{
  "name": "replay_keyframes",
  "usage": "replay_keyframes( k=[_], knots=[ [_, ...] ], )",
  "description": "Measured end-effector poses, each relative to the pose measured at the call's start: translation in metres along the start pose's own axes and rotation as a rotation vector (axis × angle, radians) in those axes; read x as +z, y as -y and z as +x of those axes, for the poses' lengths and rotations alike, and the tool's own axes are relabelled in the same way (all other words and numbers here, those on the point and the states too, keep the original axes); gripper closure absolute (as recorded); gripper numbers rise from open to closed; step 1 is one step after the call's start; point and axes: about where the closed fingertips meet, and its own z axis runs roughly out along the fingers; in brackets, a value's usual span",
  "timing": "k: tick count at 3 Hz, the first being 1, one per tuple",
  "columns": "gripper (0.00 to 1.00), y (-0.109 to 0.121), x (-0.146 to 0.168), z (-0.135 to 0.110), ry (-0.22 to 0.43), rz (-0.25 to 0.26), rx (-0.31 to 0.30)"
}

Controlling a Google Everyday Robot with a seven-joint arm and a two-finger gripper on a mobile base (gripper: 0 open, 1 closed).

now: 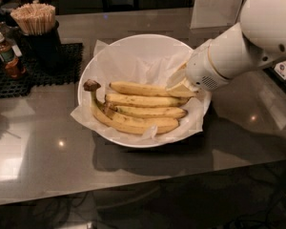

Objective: Pick banana from white bowl

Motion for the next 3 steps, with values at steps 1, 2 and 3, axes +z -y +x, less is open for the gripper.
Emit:
replay_keyframes(
  k=[1,2,3],
  knots=[
    [1.00,-0.004,-0.013,-0.007,0.047,0.009,-0.037],
    [1.00,-0.006,-0.045,-0.027,0.108,0.045,-0.122],
    [1.00,-0.009,-0.081,-0.046,0.170,0.090,-0.203]
  ],
)
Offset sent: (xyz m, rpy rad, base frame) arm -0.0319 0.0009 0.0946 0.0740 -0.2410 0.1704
